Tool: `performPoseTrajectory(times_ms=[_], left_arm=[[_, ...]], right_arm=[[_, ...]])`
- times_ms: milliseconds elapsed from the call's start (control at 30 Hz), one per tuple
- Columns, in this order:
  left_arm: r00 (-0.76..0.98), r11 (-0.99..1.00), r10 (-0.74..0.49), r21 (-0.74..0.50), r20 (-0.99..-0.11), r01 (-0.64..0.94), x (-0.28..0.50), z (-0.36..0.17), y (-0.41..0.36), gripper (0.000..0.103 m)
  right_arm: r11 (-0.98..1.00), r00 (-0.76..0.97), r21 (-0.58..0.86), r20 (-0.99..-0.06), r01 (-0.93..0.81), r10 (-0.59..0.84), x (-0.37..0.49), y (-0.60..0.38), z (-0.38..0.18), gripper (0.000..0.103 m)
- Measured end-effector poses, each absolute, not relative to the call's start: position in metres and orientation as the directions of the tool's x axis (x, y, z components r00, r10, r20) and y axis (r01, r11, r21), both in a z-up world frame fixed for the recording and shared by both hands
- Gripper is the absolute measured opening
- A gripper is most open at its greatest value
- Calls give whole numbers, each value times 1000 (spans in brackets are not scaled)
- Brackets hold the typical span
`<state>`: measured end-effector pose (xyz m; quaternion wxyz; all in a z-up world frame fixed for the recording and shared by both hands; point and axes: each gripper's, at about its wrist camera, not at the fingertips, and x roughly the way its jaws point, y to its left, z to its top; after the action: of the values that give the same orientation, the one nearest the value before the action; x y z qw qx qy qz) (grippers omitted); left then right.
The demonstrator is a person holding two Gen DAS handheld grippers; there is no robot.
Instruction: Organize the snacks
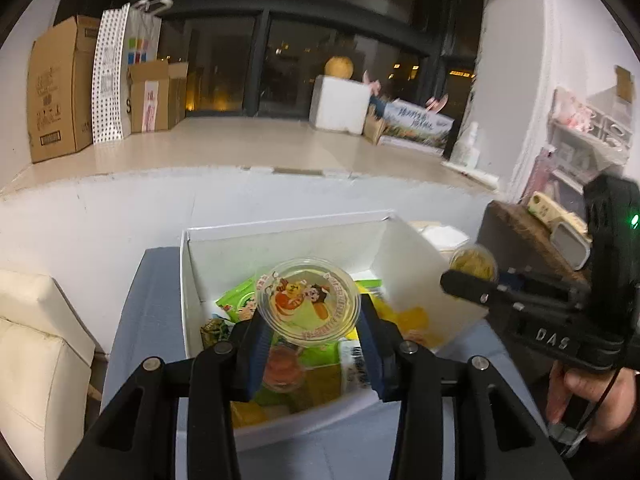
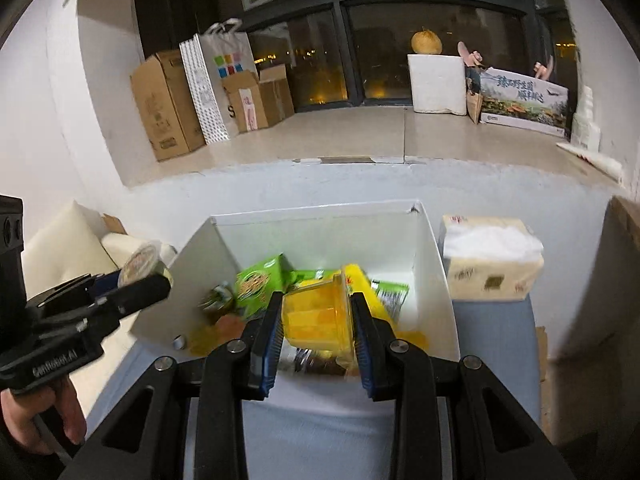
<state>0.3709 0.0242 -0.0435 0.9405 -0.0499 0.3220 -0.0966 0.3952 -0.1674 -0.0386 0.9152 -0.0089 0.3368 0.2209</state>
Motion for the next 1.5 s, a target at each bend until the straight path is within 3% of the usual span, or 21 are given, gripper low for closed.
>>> performPoseTrajectory(times_ms=[33, 67, 100, 167, 400, 633, 1133, 1200, 1400, 1500], left_arm=[[766, 980, -199, -143, -611, 140, 376, -46, 25, 67], [759, 982, -185, -136, -625, 127, 380, -51, 27, 96], [762, 982, -184, -141, -621, 123, 379, -53, 29, 103], [768, 984, -177, -140, -615, 114, 378, -56, 34, 103], [782, 985, -163, -141, -601, 97, 365, -50, 43, 103], [791, 985, -165, -136, -589, 104, 312, -48, 46, 103], [671, 994, -94, -107, -735, 22, 201, -161, 85, 103], [670, 992, -95, -125, -736, 4, 199, -164, 87, 103], [699, 1000, -22, -28, -715, 2, 189, -154, 69, 103], [719, 999, -43, -52, -694, 10, 183, -137, 64, 103]], right_arm=[[906, 672, 125, -633, -403, 386, 400, -166, -39, 36], [914, 677, 116, -637, -388, 368, 403, -167, -39, 45], [924, 691, 111, -631, -367, 351, 404, -169, -38, 77], [928, 709, 158, -605, -338, 362, 404, -180, -37, 103], [925, 694, 198, -615, -324, 374, 396, -189, -38, 103], [922, 711, 186, -591, -339, 381, 335, -197, -36, 103], [949, 633, 174, -711, -265, 307, 226, -264, -126, 103], [953, 627, 163, -722, -256, 292, 222, -261, -128, 103], [957, 656, 110, -707, -267, 265, 209, -247, -117, 103], [961, 675, 99, -693, -260, 254, 202, -242, -107, 103]])
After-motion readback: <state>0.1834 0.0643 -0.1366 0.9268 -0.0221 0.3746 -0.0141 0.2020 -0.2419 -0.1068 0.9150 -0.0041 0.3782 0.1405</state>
